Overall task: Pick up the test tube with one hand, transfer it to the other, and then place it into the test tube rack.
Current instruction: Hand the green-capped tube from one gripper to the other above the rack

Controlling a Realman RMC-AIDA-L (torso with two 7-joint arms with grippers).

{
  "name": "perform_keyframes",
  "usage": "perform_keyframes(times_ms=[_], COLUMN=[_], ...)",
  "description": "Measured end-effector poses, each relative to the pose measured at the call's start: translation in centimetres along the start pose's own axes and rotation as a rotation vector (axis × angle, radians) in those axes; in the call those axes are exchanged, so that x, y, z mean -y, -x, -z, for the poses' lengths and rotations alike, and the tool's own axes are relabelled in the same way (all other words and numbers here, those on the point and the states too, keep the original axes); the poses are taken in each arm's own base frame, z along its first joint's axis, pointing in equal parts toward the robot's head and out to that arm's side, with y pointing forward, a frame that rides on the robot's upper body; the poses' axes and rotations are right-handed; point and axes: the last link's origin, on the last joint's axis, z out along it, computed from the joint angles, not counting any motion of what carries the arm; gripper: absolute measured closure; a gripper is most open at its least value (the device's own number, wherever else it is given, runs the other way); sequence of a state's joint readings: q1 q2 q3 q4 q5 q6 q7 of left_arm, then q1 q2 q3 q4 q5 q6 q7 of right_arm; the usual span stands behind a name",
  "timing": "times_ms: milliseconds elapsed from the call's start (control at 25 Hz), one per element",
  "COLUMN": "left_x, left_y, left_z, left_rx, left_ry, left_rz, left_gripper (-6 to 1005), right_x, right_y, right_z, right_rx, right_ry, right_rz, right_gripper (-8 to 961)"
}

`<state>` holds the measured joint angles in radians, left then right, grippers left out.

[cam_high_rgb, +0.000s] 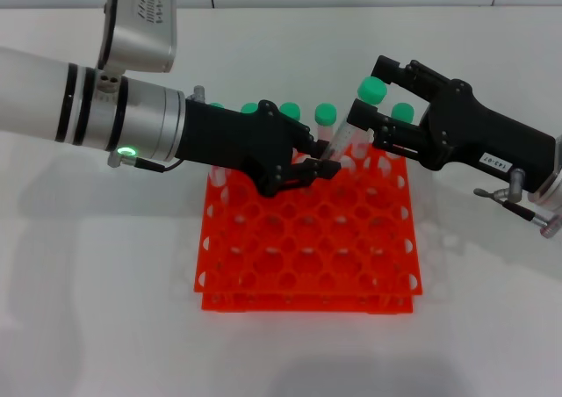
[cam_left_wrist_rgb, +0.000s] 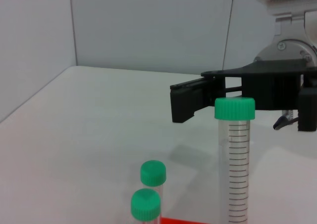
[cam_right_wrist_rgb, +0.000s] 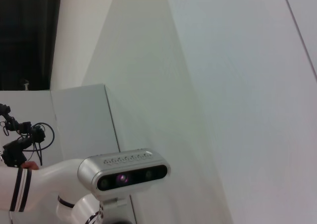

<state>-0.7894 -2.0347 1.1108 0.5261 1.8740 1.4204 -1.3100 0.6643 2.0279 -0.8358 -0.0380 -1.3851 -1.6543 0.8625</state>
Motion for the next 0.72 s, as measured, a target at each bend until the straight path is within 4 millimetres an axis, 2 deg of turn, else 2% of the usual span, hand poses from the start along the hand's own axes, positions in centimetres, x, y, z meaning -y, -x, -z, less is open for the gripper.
perform_keyframes(times_ms=[320, 720], left_x=[0.03, 0.02], left_y=[-0.20, -0.13], left_z=[-0.21, -0.54], left_rx=[0.003, 0.017], left_ry=[0.007, 0.006], left_rz=[-0.004, -0.007], left_gripper=[804, 804], right_x=[-0.02, -0.04], right_y=[-0.08, -0.11], right_z=[0.00, 0.00], right_rx=[-0.005, -0.008], right_ry=[0.001, 0.003], right_rz=[0.009, 0.014], right_gripper=[214, 355])
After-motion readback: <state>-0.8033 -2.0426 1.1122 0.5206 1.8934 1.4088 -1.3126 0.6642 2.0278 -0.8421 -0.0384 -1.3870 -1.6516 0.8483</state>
